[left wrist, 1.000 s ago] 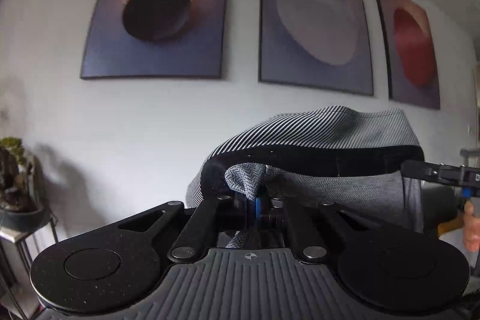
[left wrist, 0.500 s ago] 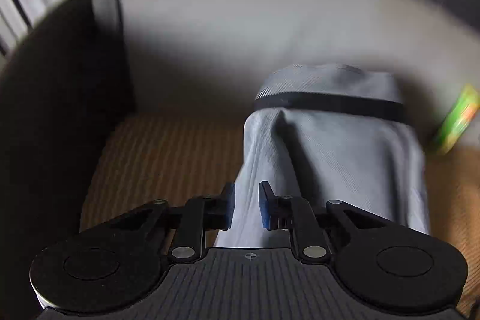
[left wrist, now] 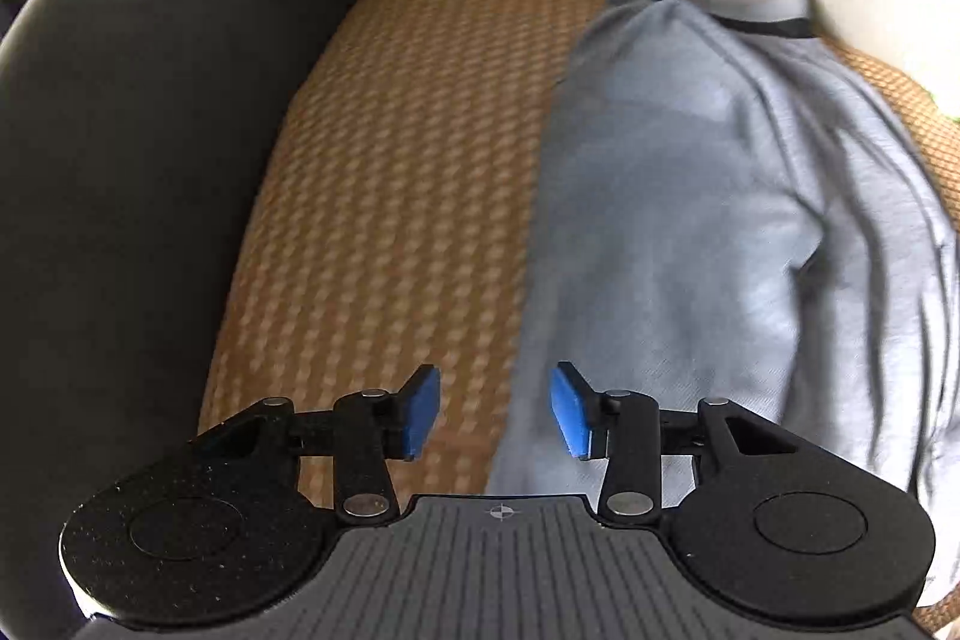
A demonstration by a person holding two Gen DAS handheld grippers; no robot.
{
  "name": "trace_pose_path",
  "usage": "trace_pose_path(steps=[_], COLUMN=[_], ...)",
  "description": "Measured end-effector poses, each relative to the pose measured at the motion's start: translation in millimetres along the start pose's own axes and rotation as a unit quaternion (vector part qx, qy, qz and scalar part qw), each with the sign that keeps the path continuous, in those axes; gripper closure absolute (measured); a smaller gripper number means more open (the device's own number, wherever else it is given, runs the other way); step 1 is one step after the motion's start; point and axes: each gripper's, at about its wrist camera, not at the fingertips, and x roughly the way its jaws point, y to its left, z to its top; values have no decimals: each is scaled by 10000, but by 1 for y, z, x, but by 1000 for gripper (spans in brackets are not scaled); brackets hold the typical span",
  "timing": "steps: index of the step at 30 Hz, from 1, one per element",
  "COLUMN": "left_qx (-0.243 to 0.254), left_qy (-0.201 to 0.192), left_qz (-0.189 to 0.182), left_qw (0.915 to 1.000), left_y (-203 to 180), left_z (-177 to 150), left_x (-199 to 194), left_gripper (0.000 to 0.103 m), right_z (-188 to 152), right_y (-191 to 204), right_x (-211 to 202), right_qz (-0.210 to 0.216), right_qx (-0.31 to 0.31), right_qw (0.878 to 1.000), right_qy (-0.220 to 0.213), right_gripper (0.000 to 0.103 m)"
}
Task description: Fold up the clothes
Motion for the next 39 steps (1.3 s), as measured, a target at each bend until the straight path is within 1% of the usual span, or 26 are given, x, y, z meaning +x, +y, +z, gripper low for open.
trace_pose_path(steps=[2, 4, 7, 9, 12, 14, 16, 17, 18, 20, 22, 23, 25, 26, 27, 29, 33, 37, 39], left_qx=[-13, -32, -79, -164, -331, -450, -585, -665, -717, -805, -620, -511, -363, -429, -529, -736, -579, -386, -290], left_qy=[-49, -92, -179, -293, -565, -796, -1029, -1162, -1224, -1309, -1120, -1008, -819, -736, -660, -512, -324, -141, -50], left_qz=[95, 106, 185, 218, 230, 334, 439, 492, 560, 704, 763, 787, 1085, 1162, 1152, 1087, 858, 622, 504], left_qw=[9999, 9999, 9996, 9992, 9976, 9953, 9920, 9898, 9883, 9856, 9888, 9905, 9901, 9896, 9897, 9900, 9941, 9972, 9983], left_y=[2, 3, 2, 1, 2, 5, 11, 16, 19, 25, 22, 20, 16, 18, 21, 27, 14, 1, -6], left_z=[-13, -26, -40, -47, -58, -68, -81, -90, -99, -117, -137, -147, -170, -180, -186, -196, -176, -154, -144], left_x=[-5, -11, -22, -35, -59, -84, -111, -126, -137, -155, -163, -166, -174, -176, -173, -163, -105, -44, -13], left_gripper=[44, 42, 42, 42, 41, 40, 39, 34, 29, 27, 27, 27, 26, 25, 22, 22, 22, 22, 23], right_z=[1, 2, -3, -7, -10, -12, -14, -14, -15, -15, -18, -21, -32, -39, -48, -64, -100, -133, -146], right_y=[-10, -22, -32, -34, -35, -40, -48, -53, -58, -70, -80, -82, -82, -81, -79, -75, -58, -40, -32], right_x=[-42, -84, -151, -187, -235, -259, -272, -274, -272, -256, -218, -197, -154, -136, -121, -93, -48, 5, 22], right_qz=[-231, -453, -799, -927, -995, -983, -937, -888, -835, -645, -269, -168, 65, 178, 275, 440, 421, 270, 155], right_qx=[77, 155, 141, -31, -254, -284, -249, -280, -348, -485, -528, -582, -635, -619, -555, -452, -480, -511, -530], right_qw=[9994, 9971, 9896, 9835, 9732, 9666, 9633, 9638, 9652, 9715, 9820, 9859, 9919, 9940, 9954, 9972, 9979, 9960, 9943], right_qy=[-257, -590, -1189, -1551, -2059, -2352, -2503, -2499, -2452, -2230, -1794, -1561, -1095, -889, -725, -412, 109, 683, 911], right_gripper=[32, 31, 30, 29, 27, 20, 20, 20, 20, 18, 17, 17, 18, 18, 18, 18, 18, 18, 18])
